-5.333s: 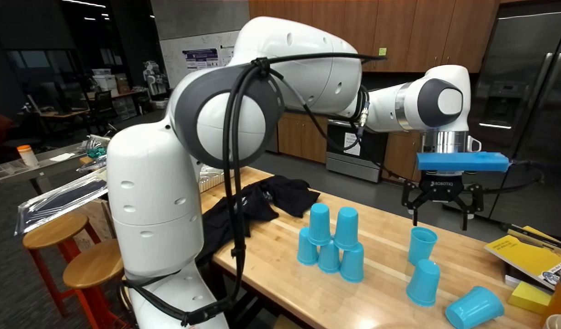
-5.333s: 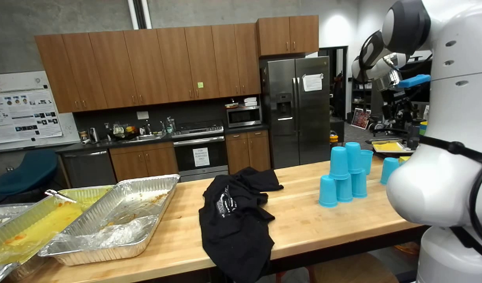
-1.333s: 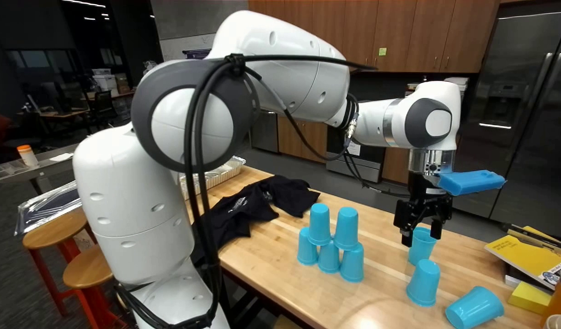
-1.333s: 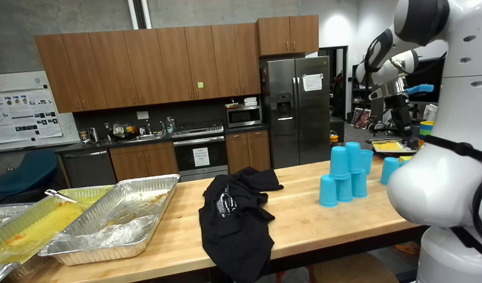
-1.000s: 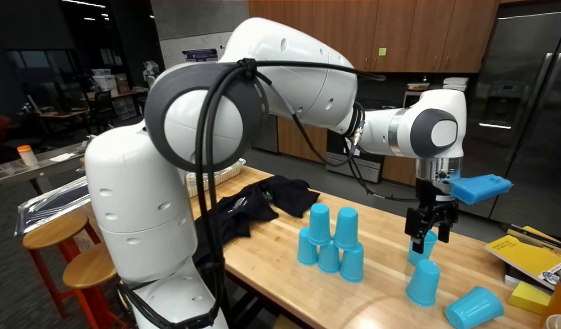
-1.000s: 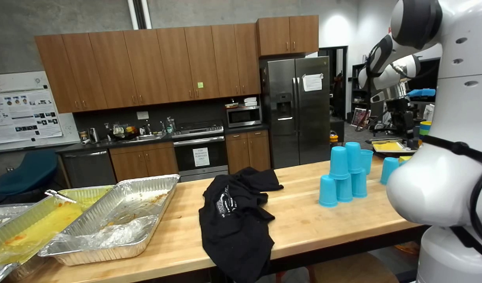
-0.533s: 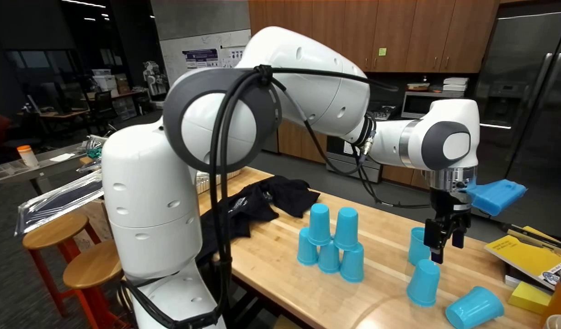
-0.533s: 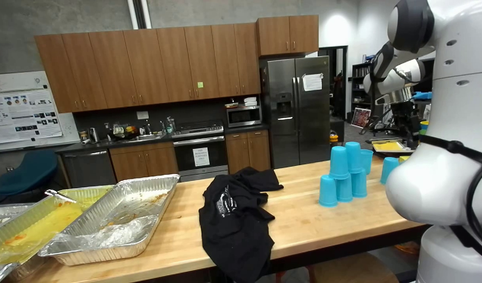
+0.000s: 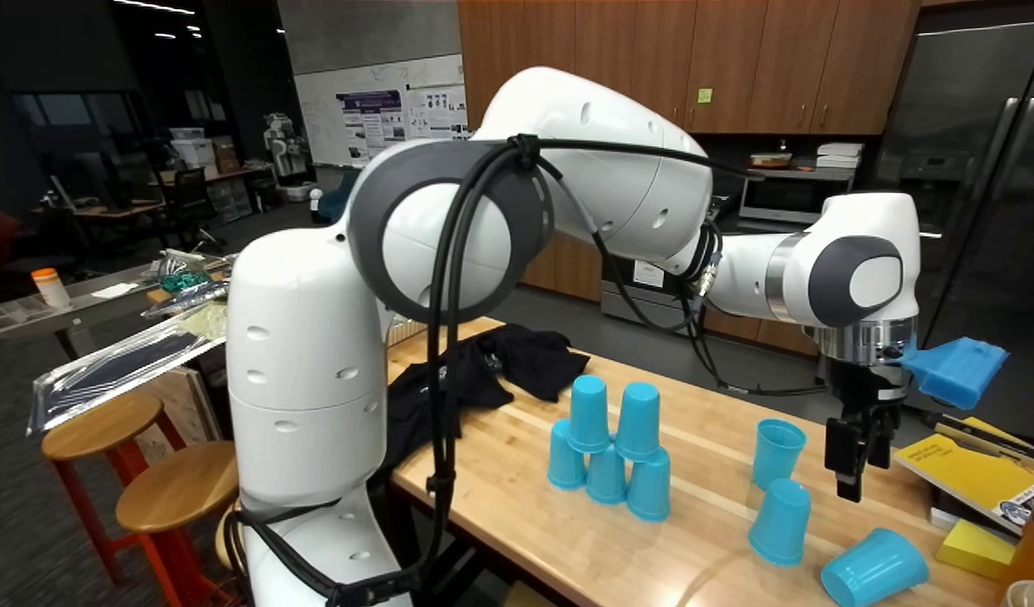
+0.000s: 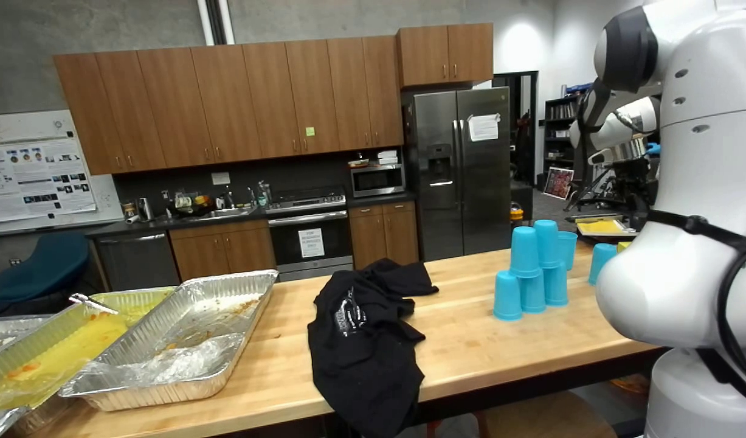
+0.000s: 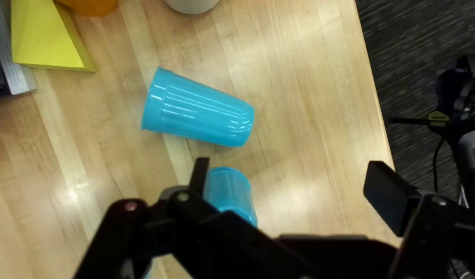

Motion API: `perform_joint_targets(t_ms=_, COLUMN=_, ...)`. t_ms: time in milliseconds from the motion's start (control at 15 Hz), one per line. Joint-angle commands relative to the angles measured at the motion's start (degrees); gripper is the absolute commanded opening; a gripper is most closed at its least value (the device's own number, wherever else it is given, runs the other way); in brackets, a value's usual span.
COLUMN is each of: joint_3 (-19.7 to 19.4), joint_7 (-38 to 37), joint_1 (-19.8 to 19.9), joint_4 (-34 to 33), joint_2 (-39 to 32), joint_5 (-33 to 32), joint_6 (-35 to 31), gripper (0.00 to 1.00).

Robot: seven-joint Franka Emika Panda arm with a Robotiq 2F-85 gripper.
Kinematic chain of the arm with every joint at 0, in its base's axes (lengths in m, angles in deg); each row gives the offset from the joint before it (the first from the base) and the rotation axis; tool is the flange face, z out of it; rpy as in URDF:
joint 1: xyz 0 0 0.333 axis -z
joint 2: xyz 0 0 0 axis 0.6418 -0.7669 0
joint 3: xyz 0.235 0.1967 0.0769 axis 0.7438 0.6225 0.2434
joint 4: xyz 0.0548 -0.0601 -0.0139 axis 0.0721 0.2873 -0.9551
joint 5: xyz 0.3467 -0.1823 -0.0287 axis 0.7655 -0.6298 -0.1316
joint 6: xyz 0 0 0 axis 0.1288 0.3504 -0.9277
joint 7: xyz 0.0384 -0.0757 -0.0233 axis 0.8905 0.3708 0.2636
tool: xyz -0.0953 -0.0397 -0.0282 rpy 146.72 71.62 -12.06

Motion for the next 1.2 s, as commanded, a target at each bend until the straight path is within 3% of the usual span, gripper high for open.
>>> perform_joint_targets(t_ms=0, joint_3=0.8, joint_7=2.2, joint_1=0.8, joint_4=-2.4, joint_2=-2.6, joint_5=1.7, joint_6=0.1, gripper=1.0)
perform_joint_targets(t_ms=533, joint_3=1.5, joint_7=4.9, joint_1=2.6, joint_4=-3.9, joint_2=-5.2, joint_5=8.5, joint_6=0.8, gripper=1.0)
perform_joint_targets(t_ms=1133, joint_3=1.8, joint_7=3.3, joint_1=2.2, joint_4=-2.4, joint_2=-5.5, joint_5=6.9, joint_6=-1.7, gripper=1.0)
